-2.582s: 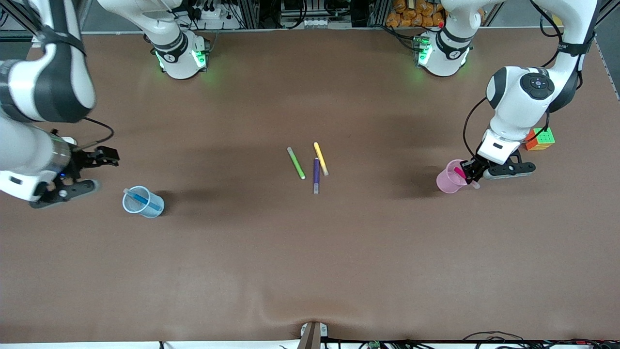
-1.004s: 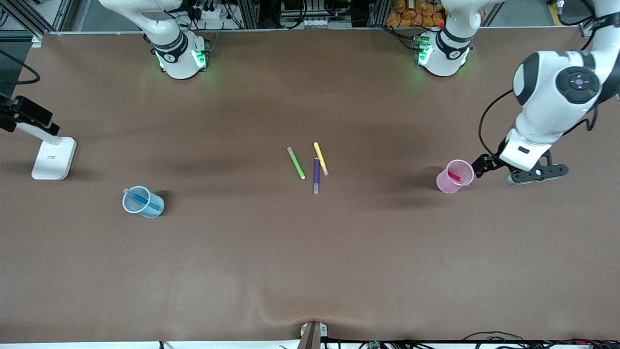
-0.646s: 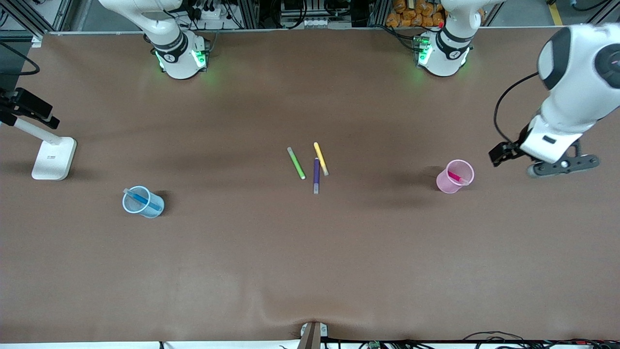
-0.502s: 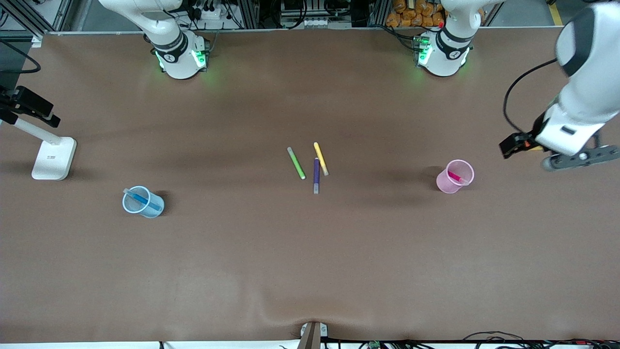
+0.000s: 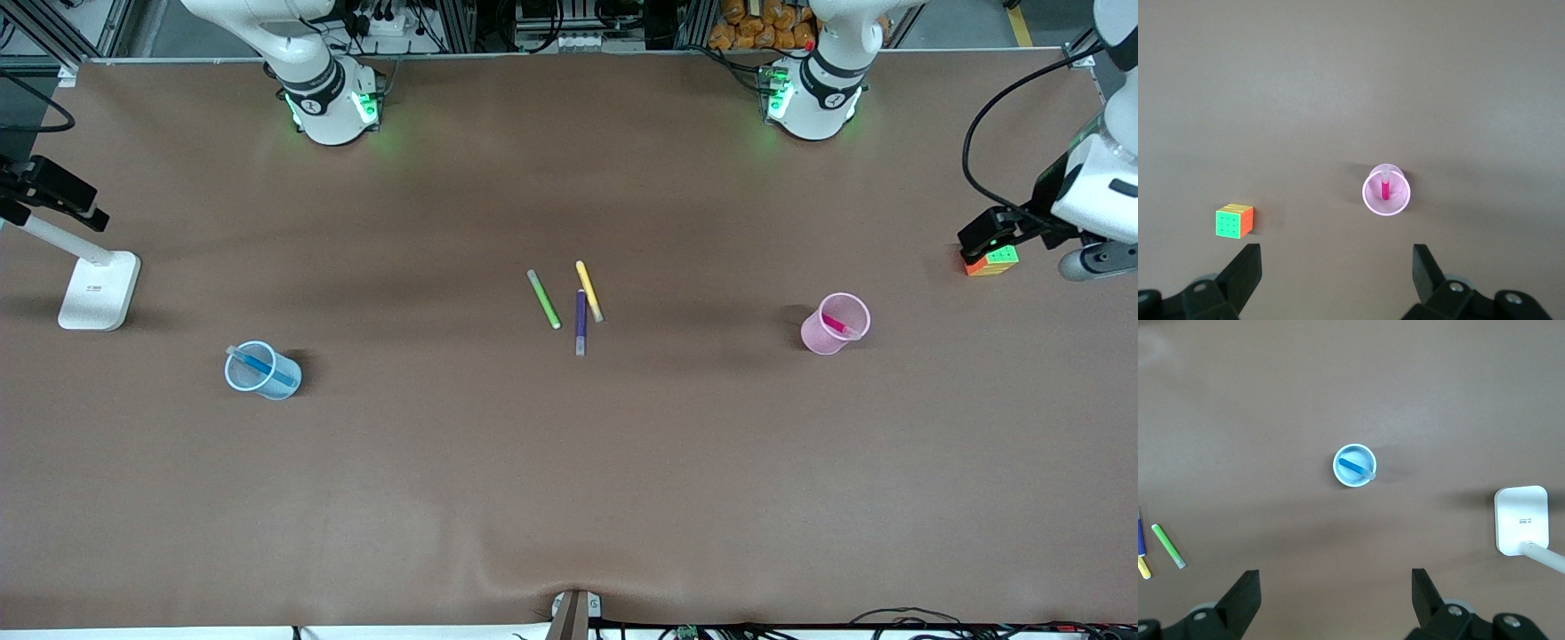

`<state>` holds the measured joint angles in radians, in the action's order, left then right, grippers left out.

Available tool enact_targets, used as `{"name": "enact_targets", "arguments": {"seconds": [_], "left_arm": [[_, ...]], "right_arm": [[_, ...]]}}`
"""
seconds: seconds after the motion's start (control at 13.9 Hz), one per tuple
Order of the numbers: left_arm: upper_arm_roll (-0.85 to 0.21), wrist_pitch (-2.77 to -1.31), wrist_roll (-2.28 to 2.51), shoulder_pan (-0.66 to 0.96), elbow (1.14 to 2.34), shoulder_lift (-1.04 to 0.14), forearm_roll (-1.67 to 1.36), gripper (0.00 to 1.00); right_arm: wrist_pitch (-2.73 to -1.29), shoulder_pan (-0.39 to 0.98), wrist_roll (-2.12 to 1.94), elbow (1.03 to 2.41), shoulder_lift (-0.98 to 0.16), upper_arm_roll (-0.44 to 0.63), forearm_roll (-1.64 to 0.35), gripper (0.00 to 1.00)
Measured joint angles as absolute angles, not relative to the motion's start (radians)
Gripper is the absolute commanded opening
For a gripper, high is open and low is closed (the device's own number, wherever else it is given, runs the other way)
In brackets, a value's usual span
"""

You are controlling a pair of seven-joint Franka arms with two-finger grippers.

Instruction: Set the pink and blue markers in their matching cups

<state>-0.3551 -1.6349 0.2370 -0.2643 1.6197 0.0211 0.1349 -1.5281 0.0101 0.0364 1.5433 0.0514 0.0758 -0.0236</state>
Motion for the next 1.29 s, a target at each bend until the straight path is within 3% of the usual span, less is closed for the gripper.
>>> {"name": "enact_targets", "arguments": {"seconds": [0.36, 0.65, 0.93, 1.29], "left_arm": [[-0.321, -1.582, 0.148, -0.257, 1.515, 0.022, 0.111, 1.0], [-0.128, -1.516, 0.101, -0.055, 1.518, 0.03, 0.092, 1.0], [-0.03, -1.488, 0.147, 0.081, 1.591, 0.096, 0.082, 1.0], [0.014, -1.502, 0.146, 0.098, 1.744, 0.208, 0.044, 1.0]], "right_arm": [[-1.528, 0.01, 0.032, 1.543, 0.052, 0.076, -0.022, 1.0], [-1.528, 0.01, 0.031, 1.543, 0.052, 0.076, -0.019, 1.0], [-1.527, 0.01, 0.031, 1.543, 0.052, 0.077, -0.018, 1.0], [-1.525, 0.01, 0.031, 1.543, 0.052, 0.078, -0.018, 1.0]]}}
